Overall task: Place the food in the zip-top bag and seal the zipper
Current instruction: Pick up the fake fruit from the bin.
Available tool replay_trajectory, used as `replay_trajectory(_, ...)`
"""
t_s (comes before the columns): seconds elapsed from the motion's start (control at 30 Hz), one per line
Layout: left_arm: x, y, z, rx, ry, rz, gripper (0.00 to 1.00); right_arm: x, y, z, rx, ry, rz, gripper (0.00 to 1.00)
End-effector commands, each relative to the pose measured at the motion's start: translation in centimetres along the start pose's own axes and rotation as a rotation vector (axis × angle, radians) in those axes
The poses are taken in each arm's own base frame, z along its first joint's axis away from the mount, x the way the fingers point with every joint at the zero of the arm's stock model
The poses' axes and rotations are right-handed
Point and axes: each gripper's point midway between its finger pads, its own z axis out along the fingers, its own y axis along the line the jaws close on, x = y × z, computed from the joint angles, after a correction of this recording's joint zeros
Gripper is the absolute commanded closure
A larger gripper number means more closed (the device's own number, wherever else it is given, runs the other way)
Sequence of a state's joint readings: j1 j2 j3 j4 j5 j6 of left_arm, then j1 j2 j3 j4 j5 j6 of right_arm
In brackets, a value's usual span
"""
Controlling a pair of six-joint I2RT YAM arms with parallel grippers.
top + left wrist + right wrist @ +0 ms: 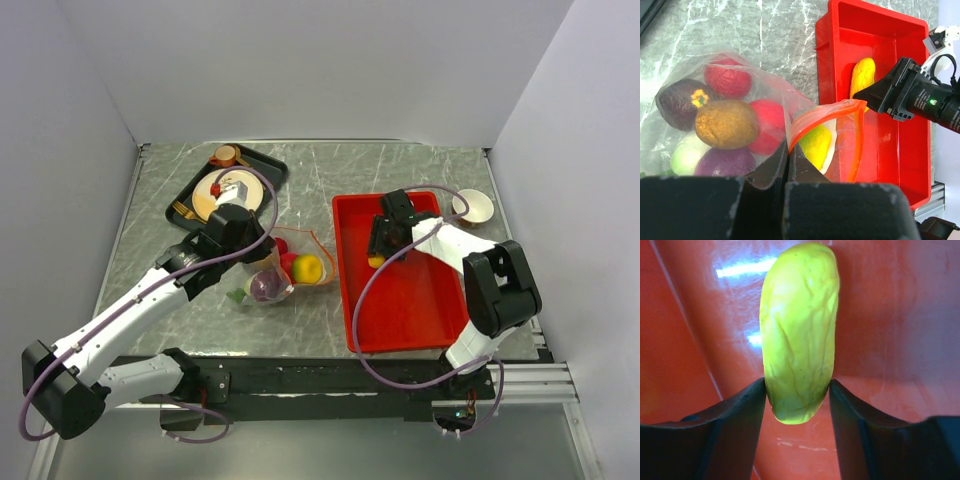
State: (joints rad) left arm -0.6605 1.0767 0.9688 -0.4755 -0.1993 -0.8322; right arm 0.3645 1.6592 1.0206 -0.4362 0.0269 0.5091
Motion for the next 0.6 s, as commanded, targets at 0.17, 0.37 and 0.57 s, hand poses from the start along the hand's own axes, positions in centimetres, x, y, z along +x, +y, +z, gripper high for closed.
replay_trajectory(0.17, -0.4, -0.1, -0.2, 0.017, -0.024, -0.004, 0.98, -1.4, 0.5, -1.7, -0.01, -0.075, 0.0, 0.69)
replay_trajectory(0.37, -0.2, -0.3, 0.1, 0.02, -0.014, -0.002, 0.98, -2.5, 1.4, -5.2, -0.062, -0.138, 0.0, 0.79)
replay_trajectory(0.57, -0.2, -0.5, 0.2, 0.032, -0.013, -0.003, 0.98, -2.7, 4.9, -10.5, -0.273, -0.178, -0.06, 0.79)
